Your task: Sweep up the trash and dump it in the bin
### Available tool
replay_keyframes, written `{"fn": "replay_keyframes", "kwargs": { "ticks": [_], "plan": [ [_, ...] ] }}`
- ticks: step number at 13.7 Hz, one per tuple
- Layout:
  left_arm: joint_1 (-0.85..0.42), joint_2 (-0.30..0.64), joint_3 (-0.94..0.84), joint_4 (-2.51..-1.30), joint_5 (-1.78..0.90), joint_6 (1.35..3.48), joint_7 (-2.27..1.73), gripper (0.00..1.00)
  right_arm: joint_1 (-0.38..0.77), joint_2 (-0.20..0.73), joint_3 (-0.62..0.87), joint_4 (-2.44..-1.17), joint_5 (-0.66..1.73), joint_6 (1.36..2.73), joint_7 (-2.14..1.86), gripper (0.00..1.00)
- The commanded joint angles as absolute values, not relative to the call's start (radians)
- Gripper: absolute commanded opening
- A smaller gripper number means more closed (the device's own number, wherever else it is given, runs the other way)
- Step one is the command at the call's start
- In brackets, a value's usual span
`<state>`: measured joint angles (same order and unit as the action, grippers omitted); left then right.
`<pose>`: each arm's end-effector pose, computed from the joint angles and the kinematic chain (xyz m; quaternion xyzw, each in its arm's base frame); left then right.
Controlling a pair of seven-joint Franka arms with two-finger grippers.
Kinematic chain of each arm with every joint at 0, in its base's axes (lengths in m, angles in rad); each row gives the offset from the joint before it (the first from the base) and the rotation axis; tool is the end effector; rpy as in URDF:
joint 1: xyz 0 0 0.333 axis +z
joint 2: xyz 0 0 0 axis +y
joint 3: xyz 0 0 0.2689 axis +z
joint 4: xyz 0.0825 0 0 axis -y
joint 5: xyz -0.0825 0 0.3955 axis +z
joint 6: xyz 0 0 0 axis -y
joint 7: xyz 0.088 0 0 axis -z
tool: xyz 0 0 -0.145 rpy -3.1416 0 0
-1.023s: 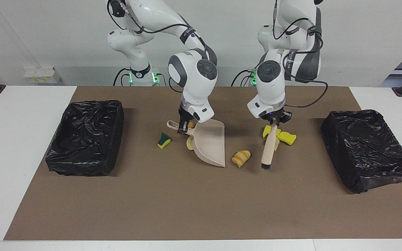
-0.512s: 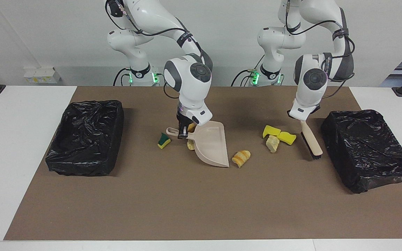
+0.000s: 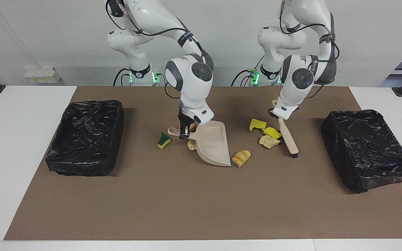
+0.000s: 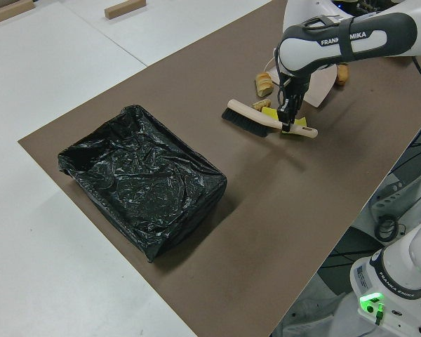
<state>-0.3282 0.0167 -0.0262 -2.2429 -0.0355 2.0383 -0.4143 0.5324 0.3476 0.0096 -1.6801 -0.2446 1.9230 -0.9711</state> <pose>0.4667 -0.1761 0.2521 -0.9930 -0.0394 0.1080 0.0274 0.5567 0.3050 0.3066 0.6881 0.7153 -0.0742 0.0969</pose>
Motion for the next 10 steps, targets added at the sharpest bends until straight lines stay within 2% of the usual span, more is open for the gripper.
{"fn": "replay_keyframes", "kwargs": {
  "ticks": [1,6,10],
  "plan": [
    [-0.406,0.069,-0.017,-2.191,-0.121,2.08,-0.408,0.0,0.526,0.331,0.015,-1.712,-0.222,1.945,-1.006,0.0],
    [-0.515,0.12,-0.026,-2.157,-0.152,2.132,-0.356,0.0,0.525,0.331,0.015,-1.713,-0.222,1.947,-1.006,0.0],
    [-0.633,0.117,-0.026,-2.123,-0.198,2.122,-0.385,0.0,0.519,0.331,0.015,-1.72,-0.221,1.945,-1.006,0.0]
  ]
}}
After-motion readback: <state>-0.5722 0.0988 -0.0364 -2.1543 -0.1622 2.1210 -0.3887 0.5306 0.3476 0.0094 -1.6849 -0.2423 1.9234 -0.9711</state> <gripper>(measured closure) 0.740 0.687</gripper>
